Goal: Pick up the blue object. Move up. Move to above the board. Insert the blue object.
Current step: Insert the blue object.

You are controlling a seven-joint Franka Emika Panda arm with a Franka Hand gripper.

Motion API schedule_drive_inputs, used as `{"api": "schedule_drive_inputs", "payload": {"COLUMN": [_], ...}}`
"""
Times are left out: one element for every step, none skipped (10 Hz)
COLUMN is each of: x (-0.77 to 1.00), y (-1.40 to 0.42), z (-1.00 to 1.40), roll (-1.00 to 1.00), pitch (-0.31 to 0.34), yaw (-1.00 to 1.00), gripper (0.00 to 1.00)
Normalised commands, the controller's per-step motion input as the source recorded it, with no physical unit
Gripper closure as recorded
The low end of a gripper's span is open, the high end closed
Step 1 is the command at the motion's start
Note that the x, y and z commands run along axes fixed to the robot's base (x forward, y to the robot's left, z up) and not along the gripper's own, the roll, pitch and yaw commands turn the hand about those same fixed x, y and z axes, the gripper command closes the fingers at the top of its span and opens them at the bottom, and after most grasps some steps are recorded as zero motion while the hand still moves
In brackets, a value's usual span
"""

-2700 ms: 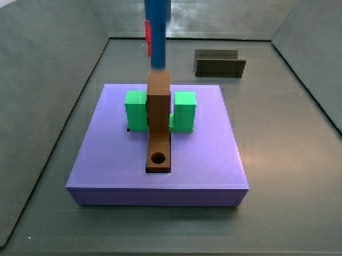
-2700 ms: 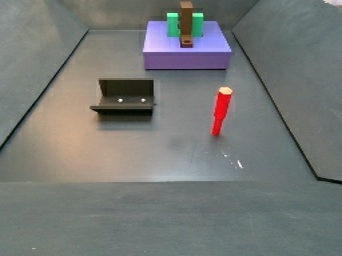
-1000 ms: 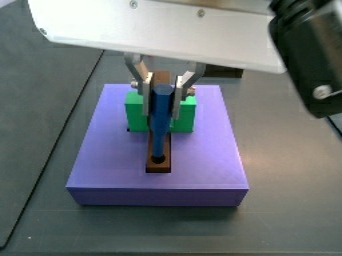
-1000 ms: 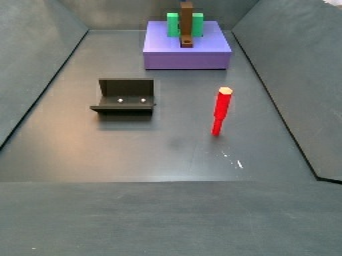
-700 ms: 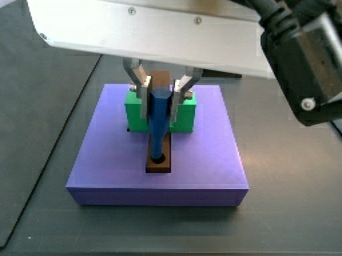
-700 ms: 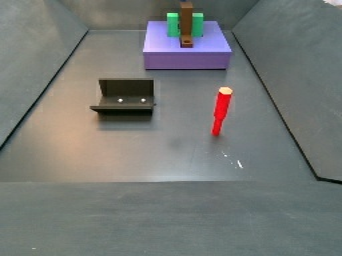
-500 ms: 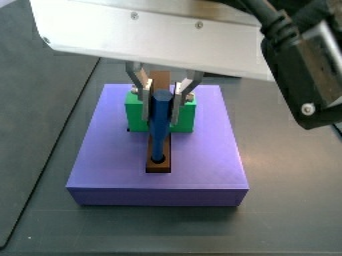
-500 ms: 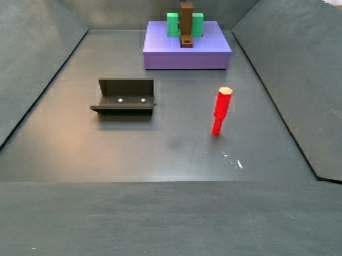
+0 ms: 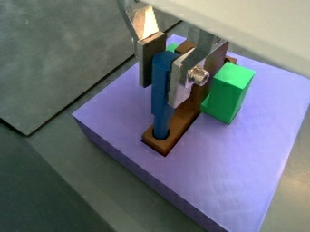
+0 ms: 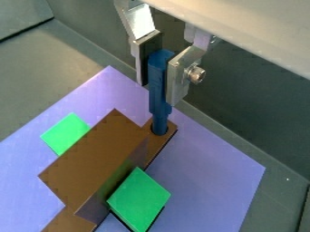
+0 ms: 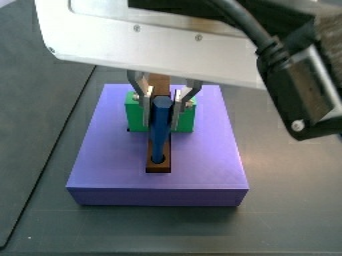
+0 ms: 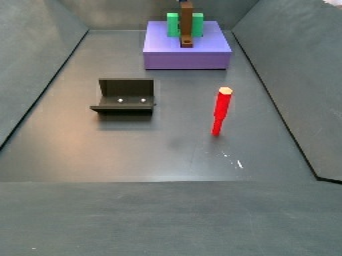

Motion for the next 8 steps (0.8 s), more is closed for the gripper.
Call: {"api": "schedule_drive_inputs", "payload": {"x": [0.00,0.00,0.00,0.01,0.03,0.00,0.00,0.03], "y": [-0.01,-0.04,-0.03,-0.02,0.00,0.00,0.00,0.00], "z": [-0.32,-0.35,-0.38,-0.37,-0.36,-0.34,-0.29,-0.14], "roll": [0.00,0.00,0.00,0.00,0.00,0.00,0.03,0.09], "pitch": [-0.046,-0.034,-0.037,-0.030,-0.014,0.000,0.000,0.010], "yaw": [0.00,-0.01,-0.01,-0.03,-0.04,-0.07,-0.05,-0.09], "gripper": [1.00,1.00,1.00,1.00,1.00,1.00,1.00,1.00]}}
